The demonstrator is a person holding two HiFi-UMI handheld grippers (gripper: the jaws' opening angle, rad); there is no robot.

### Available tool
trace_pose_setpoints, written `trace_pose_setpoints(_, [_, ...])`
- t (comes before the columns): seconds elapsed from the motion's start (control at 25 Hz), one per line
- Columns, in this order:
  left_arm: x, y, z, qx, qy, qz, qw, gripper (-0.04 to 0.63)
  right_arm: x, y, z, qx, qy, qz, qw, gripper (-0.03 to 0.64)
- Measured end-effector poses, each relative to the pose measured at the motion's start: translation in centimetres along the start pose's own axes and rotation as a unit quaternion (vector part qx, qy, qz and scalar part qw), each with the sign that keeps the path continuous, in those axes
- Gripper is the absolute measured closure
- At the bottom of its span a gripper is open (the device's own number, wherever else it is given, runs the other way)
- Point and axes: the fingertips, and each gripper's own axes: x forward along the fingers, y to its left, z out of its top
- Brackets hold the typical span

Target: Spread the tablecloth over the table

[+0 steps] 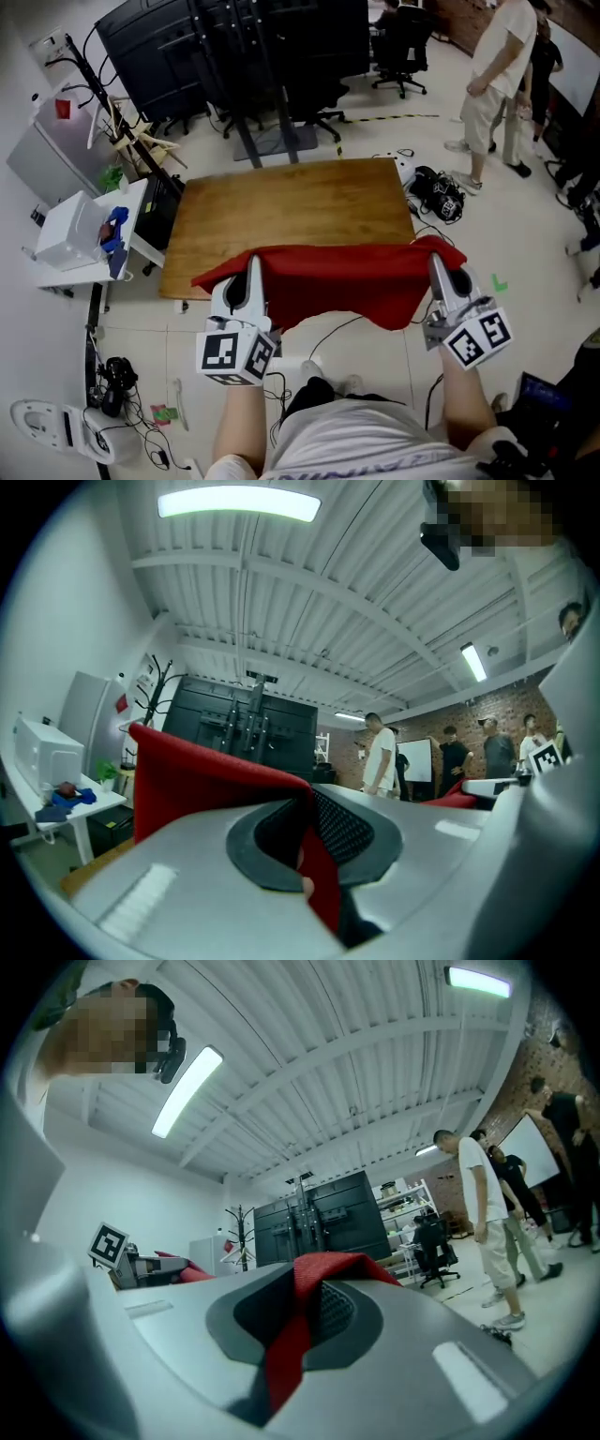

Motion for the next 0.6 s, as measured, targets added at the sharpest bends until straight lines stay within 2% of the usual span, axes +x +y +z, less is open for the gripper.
trace_pose_setpoints(0.16, [3.5,0.1,-2.1,-0.017,0.023,-0.046,0.9985,0.574,0.3,-1.8,-0.5,-0.011,0.011,-0.051,0.999,0.595])
trace_pose_setpoints(0.28, [6.2,0.8,-3.8,-0.017,0.045,-0.064,0.9968,0.574,1.8,-3.4,-1.5,-0.006,0.019,-0.077,0.997,0.595])
trace_pose_setpoints(0.4, [9.1,3.0,-4.7,-0.011,0.061,-0.070,0.9957,0.574,5.3,-4.6,-3.0,0.001,0.032,-0.091,0.995,0.595])
trace_pose_setpoints(0.6, [12.2,7.9,-6.5,-0.003,0.087,-0.057,0.9945,0.572,10.7,-4.7,-6.6,-0.012,0.060,-0.099,0.993,0.595])
